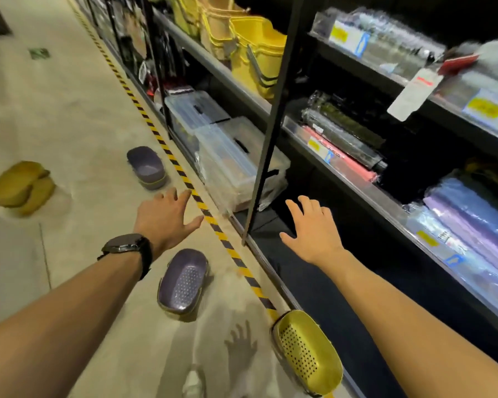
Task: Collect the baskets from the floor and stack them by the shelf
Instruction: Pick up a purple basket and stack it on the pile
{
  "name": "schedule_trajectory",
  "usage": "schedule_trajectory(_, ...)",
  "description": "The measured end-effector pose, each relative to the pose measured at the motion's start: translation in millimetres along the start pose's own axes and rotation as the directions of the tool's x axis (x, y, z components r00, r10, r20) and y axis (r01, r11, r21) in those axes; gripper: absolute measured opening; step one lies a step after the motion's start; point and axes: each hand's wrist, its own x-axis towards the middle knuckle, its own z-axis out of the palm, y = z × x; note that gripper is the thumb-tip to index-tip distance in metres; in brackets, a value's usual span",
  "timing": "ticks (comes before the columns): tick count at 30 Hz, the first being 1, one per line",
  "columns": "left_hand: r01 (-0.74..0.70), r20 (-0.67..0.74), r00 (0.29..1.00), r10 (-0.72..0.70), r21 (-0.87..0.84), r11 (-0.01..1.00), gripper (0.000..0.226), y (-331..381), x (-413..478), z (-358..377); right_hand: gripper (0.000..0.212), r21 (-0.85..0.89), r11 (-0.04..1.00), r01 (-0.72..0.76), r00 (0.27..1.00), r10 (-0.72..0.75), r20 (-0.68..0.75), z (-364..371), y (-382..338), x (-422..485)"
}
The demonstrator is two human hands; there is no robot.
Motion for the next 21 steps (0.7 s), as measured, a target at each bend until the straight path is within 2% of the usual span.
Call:
schedule_trajectory(7, 0.145, 0.027, 0.989, -0.145, 0.023, 0.989, 0.068, -83, -4, 2, 0.075, -0.042, 0.972, 0.233, 0.973, -0.233, 0.009, -15, -89, 74)
schedule_trajectory(13, 0.275, 0.061, 0.959, -0.277, 0.04, 0.961, 0.07, -146, -11, 16, 0.074, 0.006, 0.94, 0.341, 0.94, -0.341, 0.034, -10, -143, 126)
schedule_trajectory(21, 0.476, 0.12, 0.873, -0.472, -0.005, 0.879, 0.071, -170, -7, 55, 0.072, 0.036, 0.866, 0.499, 0.864, -0.5, 0.054, 5, -170, 214)
